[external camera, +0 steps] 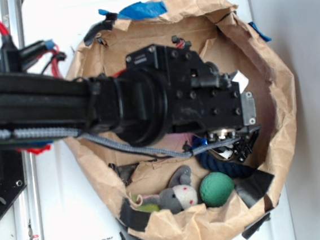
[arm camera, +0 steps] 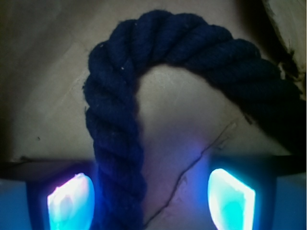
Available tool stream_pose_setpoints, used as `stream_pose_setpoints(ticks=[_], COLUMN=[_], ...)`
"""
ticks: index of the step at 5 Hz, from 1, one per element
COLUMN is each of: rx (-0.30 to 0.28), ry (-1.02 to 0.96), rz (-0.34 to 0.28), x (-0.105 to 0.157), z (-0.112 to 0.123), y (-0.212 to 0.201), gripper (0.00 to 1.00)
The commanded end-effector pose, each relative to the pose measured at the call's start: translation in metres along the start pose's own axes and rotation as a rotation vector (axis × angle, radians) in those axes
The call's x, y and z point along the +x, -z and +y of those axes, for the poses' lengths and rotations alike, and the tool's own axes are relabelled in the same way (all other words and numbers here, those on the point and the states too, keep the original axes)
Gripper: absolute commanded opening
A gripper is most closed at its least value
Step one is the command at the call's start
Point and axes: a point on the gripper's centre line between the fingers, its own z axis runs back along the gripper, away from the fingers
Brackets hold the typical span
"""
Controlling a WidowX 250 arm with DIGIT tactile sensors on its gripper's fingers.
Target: Grab the blue rope.
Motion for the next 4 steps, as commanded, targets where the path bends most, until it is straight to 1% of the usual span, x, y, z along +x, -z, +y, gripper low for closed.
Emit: stream_pose_setpoints(ticks=[1, 3, 4], rx=[0.01, 0.01, -0.093], ry=[0.007, 0.007, 0.019], rz=[0.006, 0.006, 0.051], x=[-0.004, -0.004, -0.001], z=[0.0, 0.0, 0.001], y=[0.002, 0.002, -0.02], gripper=[1.0, 1.0, 1.0])
